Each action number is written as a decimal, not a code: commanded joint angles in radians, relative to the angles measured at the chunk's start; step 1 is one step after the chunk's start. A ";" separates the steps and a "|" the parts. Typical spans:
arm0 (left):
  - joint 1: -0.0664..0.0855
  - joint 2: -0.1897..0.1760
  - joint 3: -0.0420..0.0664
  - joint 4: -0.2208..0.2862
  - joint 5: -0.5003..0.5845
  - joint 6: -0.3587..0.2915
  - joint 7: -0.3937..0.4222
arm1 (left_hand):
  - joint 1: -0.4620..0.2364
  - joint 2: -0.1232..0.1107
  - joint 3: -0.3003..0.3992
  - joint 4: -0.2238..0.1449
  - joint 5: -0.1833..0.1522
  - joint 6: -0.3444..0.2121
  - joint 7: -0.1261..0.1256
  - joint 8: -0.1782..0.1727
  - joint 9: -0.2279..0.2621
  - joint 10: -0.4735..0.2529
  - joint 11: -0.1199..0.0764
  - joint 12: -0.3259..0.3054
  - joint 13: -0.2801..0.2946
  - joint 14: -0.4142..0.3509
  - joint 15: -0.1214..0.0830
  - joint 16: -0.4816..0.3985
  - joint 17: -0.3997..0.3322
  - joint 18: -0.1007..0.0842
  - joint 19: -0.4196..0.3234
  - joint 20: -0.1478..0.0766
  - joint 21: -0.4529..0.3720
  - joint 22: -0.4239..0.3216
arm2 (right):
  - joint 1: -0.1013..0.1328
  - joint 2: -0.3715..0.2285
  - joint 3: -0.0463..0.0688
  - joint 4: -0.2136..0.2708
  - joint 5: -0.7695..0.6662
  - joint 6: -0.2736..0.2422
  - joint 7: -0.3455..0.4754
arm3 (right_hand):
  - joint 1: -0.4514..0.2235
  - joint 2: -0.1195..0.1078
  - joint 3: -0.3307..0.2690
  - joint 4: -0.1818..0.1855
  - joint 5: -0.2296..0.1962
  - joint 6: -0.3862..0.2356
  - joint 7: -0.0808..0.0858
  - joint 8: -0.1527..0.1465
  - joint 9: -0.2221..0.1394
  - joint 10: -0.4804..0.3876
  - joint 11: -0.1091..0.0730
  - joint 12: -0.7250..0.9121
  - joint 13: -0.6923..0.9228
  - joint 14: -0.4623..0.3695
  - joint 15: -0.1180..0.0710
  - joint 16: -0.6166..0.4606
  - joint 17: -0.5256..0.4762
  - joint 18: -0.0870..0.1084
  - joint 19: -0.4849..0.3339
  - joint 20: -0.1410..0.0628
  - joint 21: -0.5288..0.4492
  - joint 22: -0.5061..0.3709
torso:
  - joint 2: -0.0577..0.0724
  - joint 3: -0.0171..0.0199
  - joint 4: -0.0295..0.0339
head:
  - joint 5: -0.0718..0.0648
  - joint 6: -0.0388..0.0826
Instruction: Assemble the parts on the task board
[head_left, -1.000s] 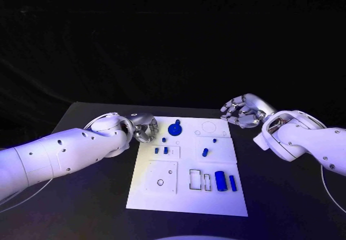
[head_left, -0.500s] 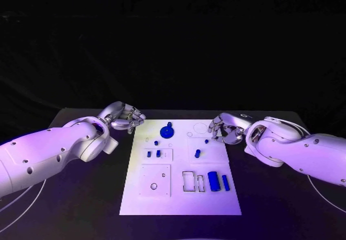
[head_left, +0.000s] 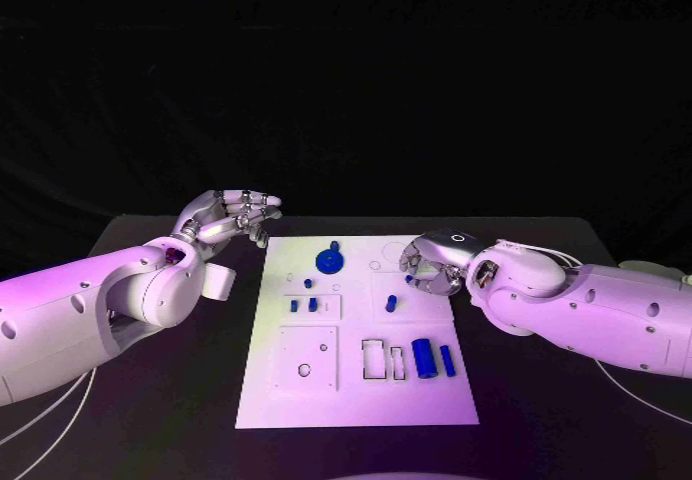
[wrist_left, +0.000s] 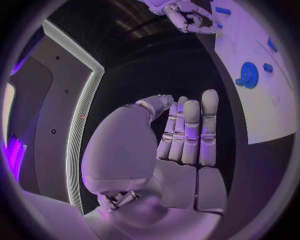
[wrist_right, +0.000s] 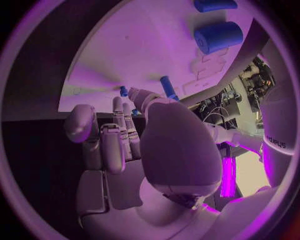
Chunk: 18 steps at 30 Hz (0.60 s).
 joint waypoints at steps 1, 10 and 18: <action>0.001 -0.007 0.001 0.008 0.075 0.029 0.057 | -0.006 0.001 -0.008 0.001 -0.001 0.000 -0.005 0.005 0.001 0.003 -0.001 0.006 0.002 0.001 -0.008 0.001 0.006 0.009 0.003 -0.006 -0.002 0.001 | -0.002 0.009 0.000 -0.005 -0.072 -0.005 -0.042 | -0.008 -0.002 0.006 0.000 -0.005 0.001 0.009 -0.004 -0.002 0.004 0.007 -0.006 -0.004 0.053 0.004 0.005 0.008 -0.014 0.011 0.001 0.012 0.008 | 0.000 0.0002 0.0010 | 0.000 -0.005; 0.001 -0.014 0.001 0.011 0.081 0.024 0.046 | -0.006 0.001 -0.010 0.000 -0.001 -0.001 -0.005 0.005 0.001 0.002 -0.001 0.008 0.003 0.004 -0.008 0.004 0.011 0.009 0.005 -0.007 -0.003 0.001 | -0.006 0.023 0.000 -0.015 -0.085 0.038 -0.053 | -0.011 0.007 0.028 -0.013 -0.008 0.021 0.003 0.002 -0.001 0.031 0.000 -0.002 -0.017 0.057 -0.001 0.017 0.027 -0.022 0.033 0.002 0.065 0.046 | -0.001 0.0015 -0.0007 | 0.003 -0.013; 0.001 -0.017 0.001 0.009 0.081 0.024 0.031 | -0.004 0.001 -0.013 -0.002 -0.001 -0.003 -0.004 0.005 0.001 -0.001 0.000 0.010 0.004 0.007 -0.008 0.007 0.014 0.009 0.006 -0.008 -0.005 -0.002 | -0.008 0.026 0.000 -0.019 -0.099 0.068 -0.061 | -0.016 0.006 0.034 -0.019 -0.010 0.030 0.000 0.005 0.000 0.043 -0.003 -0.001 -0.021 0.058 -0.004 0.021 0.032 -0.024 0.038 0.001 0.078 0.056 | -0.002 0.0031 -0.0015 | 0.003 -0.016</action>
